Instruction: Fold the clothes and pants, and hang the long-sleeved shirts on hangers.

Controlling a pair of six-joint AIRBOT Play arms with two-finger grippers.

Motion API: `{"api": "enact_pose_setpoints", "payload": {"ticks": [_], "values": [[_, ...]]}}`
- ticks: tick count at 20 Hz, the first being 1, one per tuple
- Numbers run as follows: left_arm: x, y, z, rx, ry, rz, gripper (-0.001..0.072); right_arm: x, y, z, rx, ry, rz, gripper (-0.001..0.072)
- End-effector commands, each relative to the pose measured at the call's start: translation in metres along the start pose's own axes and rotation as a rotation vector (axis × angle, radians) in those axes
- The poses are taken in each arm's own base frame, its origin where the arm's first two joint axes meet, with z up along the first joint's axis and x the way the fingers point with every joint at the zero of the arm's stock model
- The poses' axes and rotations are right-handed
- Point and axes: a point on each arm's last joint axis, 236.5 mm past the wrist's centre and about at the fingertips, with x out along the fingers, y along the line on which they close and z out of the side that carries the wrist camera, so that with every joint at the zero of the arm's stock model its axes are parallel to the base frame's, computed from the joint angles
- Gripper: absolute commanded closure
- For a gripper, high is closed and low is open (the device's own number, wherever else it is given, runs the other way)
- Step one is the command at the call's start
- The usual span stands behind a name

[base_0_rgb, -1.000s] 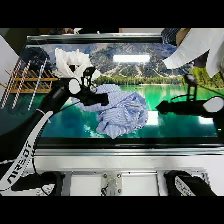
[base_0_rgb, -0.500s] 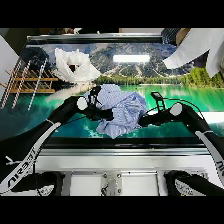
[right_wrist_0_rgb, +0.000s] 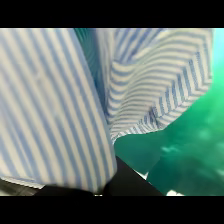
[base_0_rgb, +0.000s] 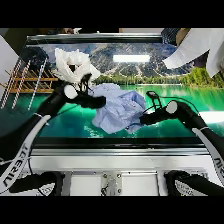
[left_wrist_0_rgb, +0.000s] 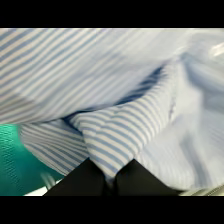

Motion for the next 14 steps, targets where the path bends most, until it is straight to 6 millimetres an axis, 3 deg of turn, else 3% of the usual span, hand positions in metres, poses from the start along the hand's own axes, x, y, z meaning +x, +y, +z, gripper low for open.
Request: {"api": "enact_pose_setpoints", "payload": {"ticks": [1, 3, 4, 6, 7, 8, 9, 11, 12, 14], "values": [[-0.124, -0.054, 0.066, 0.145, -0.242, -0.076, 0.0686, -0.109, 0.013, 0.048, -0.161, -0.181, -0.097, 0.0701], [-0.227, -0.108, 0.085, 0.263, -0.459, -0.136, 0.0685, -0.218, 0.051, 0.082, -0.231, -0.450, -0.113, 0.0702], [-0.281, -0.136, 0.086, 0.328, -0.579, -0.168, 0.0685, -0.272, 0.069, 0.090, -0.244, -0.593, -0.117, 0.0702], [-0.370, -0.181, 0.072, 0.422, -0.783, -0.235, 0.0686, -0.370, 0.103, 0.084, -0.235, -0.848, -0.101, 0.0702], [-0.408, -0.199, 0.060, 0.460, -0.875, -0.269, 0.0685, -0.408, 0.116, 0.074, -0.225, -0.949, -0.084, 0.0702], [-0.437, -0.213, 0.049, 0.500, -0.944, -0.298, 0.0686, -0.434, 0.126, 0.065, -0.203, -1.022, -0.056, 0.0702], [-0.460, -0.225, 0.039, 0.535, -1.001, -0.322, 0.0686, -0.453, 0.135, 0.056, -0.174, -1.079, -0.013, 0.0702], [-0.488, -0.236, 0.028, 0.571, -1.072, -0.349, 0.0686, -0.462, 0.141, 0.045, -0.093, -1.100, 0.053, 0.0702], [-0.489, -0.235, 0.030, 0.572, -1.084, -0.337, 0.0686, -0.457, 0.141, 0.043, -0.046, -1.078, 0.078, 0.0702], [-0.465, -0.211, 0.052, 0.553, -1.045, -0.209, 0.0686, -0.430, 0.133, 0.044, 0.041, -0.970, 0.101, 0.0702]]}}
